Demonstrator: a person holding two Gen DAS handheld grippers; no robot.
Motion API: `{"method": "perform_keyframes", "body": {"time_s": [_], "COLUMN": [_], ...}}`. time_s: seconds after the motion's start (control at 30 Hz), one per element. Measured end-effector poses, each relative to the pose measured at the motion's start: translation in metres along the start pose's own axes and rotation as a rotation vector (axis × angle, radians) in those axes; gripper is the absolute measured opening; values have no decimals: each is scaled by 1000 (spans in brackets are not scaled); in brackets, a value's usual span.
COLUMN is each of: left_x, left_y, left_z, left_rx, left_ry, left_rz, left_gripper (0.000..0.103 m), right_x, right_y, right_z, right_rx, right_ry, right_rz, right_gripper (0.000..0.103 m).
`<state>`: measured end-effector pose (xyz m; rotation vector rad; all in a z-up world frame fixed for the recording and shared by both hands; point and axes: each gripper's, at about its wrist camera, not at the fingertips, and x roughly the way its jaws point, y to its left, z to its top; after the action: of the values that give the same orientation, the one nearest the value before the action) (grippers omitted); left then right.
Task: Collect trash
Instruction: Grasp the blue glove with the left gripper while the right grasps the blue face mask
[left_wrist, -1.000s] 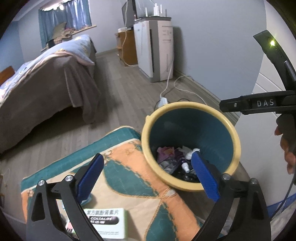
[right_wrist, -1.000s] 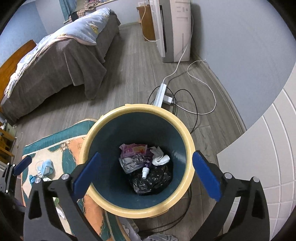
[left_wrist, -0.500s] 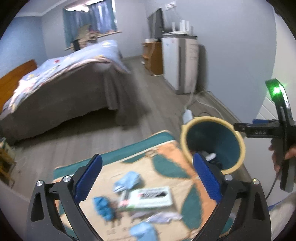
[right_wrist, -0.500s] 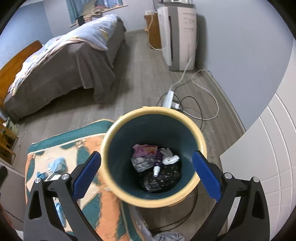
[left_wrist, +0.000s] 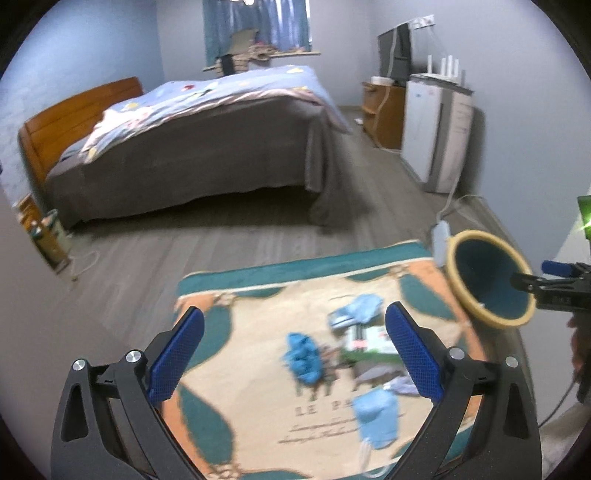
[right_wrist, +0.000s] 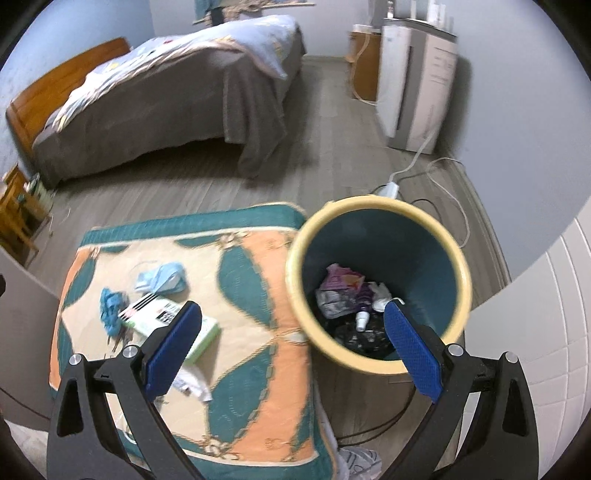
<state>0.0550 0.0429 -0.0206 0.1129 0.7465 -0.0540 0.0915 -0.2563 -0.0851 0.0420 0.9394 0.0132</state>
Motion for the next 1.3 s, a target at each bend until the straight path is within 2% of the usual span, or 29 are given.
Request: {"method": "perform_keyframes", "body": {"time_s": [0.33, 0.67, 0.77, 0.87, 0.97, 1.0, 1.17, 1.3], "left_x": [5, 18, 28, 48, 67, 74, 103, 123], "left_y": [49, 71, 72, 69, 65, 63, 47, 33], "left_z": [-10, -12, -11, -15, -21, -24, -37, -49], "left_rx": [-73, -62, -55, -43, -49, -48, 28, 39], "left_ry": [-1, 16, 22, 48, 78, 89, 118, 166], "left_rz": [29, 51, 55, 62, 50, 46, 95, 54], "left_gripper": [97, 97, 97, 97, 97, 97, 97, 97], "right_x": [22, 29, 31, 44, 71, 81, 100, 117], "right_y": [66, 106, 102, 103, 107, 110, 125, 127], "right_z": [10, 42, 56, 57, 47, 46, 46, 42], "right_rx": [-6, -57, -31, -17, -22, -30, -119, -117], "right_ry": [59, 78, 63, 64, 127, 159, 152, 184], "right_rz": [46, 71, 60, 77, 73, 67, 26, 34], "right_gripper": [97, 97, 97, 97, 97, 97, 97, 97]}}
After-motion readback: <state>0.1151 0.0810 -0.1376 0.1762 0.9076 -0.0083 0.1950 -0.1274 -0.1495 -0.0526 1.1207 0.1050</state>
